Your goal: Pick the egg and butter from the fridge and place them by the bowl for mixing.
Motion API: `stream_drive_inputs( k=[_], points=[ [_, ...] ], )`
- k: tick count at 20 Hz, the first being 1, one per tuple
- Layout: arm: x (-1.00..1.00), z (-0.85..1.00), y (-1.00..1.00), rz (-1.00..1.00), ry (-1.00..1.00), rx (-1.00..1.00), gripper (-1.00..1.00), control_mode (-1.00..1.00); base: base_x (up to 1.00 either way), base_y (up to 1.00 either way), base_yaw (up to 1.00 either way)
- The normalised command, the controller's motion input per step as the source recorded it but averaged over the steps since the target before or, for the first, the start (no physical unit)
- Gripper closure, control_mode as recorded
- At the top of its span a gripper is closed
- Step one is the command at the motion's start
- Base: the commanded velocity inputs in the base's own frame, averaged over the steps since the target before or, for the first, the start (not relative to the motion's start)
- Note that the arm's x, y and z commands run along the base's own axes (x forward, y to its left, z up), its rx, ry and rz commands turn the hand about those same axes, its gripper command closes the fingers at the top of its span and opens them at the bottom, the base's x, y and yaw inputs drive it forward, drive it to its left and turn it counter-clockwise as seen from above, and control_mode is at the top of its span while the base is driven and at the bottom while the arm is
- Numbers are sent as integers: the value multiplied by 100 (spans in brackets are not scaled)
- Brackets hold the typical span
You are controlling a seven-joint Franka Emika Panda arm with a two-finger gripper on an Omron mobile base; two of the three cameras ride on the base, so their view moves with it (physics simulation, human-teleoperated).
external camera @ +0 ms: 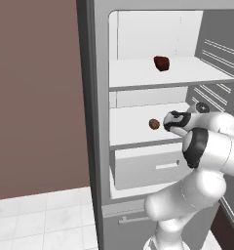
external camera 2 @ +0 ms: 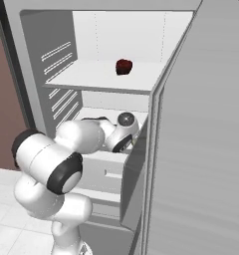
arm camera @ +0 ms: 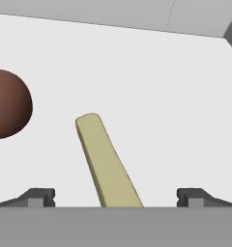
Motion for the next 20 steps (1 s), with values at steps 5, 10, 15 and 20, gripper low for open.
stream_drive_inputs(
  k=[5,10,15,20],
  points=[
    [19,-22,-4,0,1,0,-100,-100,0,0,0],
    [21,-18,-9,0,4,0,-100,-100,0,0,0],
    [18,-20,-7,0,4,0,-100,-100,0,0,0],
    [5,-55,-1,0,5,0,-100,-100,0,0,0]
  ],
)
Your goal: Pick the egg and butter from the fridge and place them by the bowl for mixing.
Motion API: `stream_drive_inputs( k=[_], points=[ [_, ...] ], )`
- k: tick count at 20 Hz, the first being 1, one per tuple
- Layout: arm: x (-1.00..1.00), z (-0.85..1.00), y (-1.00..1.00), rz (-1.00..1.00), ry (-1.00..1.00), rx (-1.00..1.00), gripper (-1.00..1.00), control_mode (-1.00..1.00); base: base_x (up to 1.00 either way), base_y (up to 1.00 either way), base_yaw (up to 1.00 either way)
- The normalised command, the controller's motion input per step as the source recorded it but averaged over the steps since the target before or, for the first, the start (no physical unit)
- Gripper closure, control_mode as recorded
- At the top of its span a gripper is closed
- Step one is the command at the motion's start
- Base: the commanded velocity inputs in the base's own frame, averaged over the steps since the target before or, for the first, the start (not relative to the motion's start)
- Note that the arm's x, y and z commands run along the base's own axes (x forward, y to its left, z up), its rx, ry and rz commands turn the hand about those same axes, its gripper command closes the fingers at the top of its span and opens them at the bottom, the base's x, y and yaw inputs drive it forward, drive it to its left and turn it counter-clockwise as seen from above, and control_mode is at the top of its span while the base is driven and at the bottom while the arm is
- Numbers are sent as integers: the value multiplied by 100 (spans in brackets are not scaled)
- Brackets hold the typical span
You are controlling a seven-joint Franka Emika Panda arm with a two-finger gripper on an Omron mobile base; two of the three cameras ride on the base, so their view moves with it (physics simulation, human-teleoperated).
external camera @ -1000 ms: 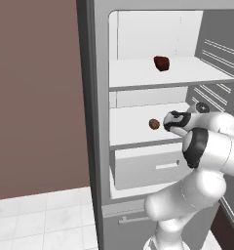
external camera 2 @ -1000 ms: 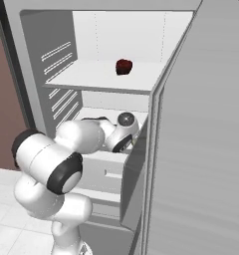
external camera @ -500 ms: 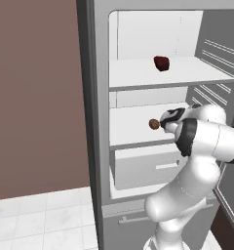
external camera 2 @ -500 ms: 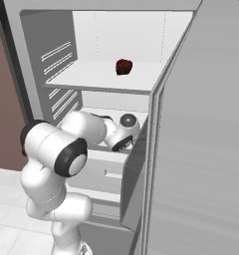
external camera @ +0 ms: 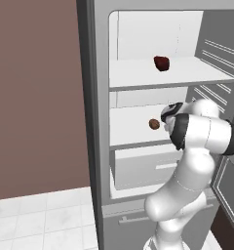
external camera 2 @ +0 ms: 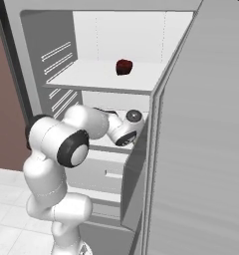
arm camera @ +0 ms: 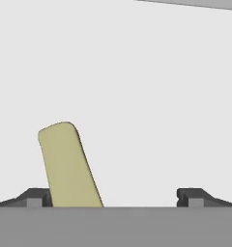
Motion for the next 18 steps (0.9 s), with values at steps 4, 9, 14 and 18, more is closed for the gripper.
stream_drive_inputs(
  k=[4,9,14,18],
  points=[
    [0,-87,1,0,3,0,100,-100,0,0,0],
    [0,-19,0,0,1,4,100,-100,0,0,0],
    [0,0,0,0,0,0,100,-100,0,0,0],
    [0,0,0,0,-3,0,100,-100,0,0,0]
  ],
)
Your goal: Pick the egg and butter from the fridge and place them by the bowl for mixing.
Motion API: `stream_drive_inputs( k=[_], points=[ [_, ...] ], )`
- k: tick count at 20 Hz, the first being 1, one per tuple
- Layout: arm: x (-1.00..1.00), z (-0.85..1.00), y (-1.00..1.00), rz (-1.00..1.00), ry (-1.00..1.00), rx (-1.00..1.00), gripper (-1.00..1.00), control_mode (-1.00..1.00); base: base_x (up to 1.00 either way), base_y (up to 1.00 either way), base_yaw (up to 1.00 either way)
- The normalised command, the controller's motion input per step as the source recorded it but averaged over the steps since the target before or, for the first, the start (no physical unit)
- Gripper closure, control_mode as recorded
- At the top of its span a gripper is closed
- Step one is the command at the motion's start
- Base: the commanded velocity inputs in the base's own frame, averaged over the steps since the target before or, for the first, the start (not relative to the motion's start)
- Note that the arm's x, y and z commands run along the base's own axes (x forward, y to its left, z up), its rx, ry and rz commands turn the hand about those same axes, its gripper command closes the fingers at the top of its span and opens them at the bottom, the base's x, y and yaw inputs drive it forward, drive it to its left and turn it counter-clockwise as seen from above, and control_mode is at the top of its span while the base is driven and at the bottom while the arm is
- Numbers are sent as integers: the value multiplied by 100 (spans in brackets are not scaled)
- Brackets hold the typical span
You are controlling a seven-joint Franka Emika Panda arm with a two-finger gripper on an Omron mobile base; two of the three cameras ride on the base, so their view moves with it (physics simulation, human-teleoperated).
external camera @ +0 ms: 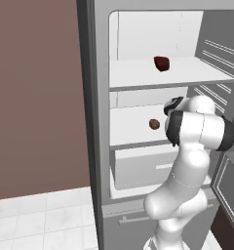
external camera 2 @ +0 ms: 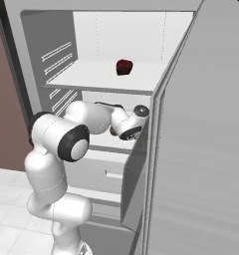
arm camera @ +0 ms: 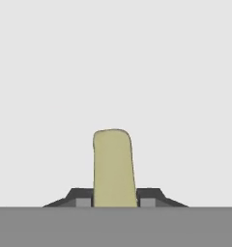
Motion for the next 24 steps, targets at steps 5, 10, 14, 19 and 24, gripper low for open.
stream_drive_inputs(
  k=[5,10,14,19,24],
  points=[
    [-3,29,0,0,-20,0,100,-100,0,0,0],
    [0,6,0,0,-3,0,100,-100,0,0,0],
    [-54,28,8,2,-6,0,100,-100,0,0,0],
    [-100,53,51,7,-3,0,100,-100,0,0,0],
    [-100,83,81,7,1,0,100,-100,0,0,0]
  ],
)
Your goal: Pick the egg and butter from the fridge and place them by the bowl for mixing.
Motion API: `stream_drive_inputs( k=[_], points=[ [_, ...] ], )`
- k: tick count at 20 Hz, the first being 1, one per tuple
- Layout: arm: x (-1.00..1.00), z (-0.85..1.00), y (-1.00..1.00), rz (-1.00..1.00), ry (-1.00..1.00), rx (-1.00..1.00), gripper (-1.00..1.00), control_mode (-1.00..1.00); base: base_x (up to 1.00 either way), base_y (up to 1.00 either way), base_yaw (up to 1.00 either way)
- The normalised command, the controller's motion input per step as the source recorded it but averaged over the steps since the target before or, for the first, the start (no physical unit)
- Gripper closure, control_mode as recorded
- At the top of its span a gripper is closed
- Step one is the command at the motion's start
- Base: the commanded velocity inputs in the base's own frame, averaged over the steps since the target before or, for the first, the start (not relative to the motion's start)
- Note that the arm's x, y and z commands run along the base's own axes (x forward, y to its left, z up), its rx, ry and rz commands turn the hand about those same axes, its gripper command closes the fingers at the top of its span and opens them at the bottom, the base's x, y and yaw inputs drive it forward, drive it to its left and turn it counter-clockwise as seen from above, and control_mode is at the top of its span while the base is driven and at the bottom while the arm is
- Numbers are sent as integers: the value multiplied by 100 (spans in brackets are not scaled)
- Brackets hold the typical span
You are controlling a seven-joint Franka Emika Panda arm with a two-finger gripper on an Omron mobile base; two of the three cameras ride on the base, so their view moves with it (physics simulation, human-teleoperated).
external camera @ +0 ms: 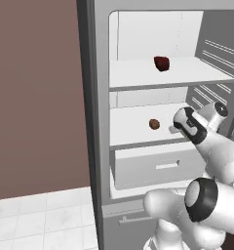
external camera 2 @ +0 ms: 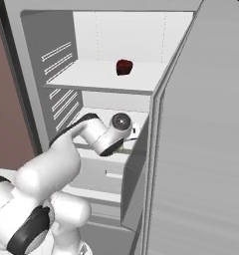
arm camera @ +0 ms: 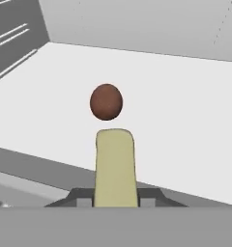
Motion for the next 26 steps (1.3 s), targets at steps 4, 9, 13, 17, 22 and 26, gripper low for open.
stream_drive_inputs(
  k=[4,9,13,17,22,26],
  points=[
    [-100,100,83,8,13,1,100,-100,0,0,0],
    [-100,90,80,6,24,3,100,-100,0,0,0],
    [-100,70,68,7,25,3,100,-100,0,0,0],
    [-100,100,51,1,8,2,100,-100,0,0,0],
    [-99,97,34,0,-33,-7,100,-100,0,0,0],
    [-52,45,17,0,-44,-12,100,-100,0,0,0]
  ],
)
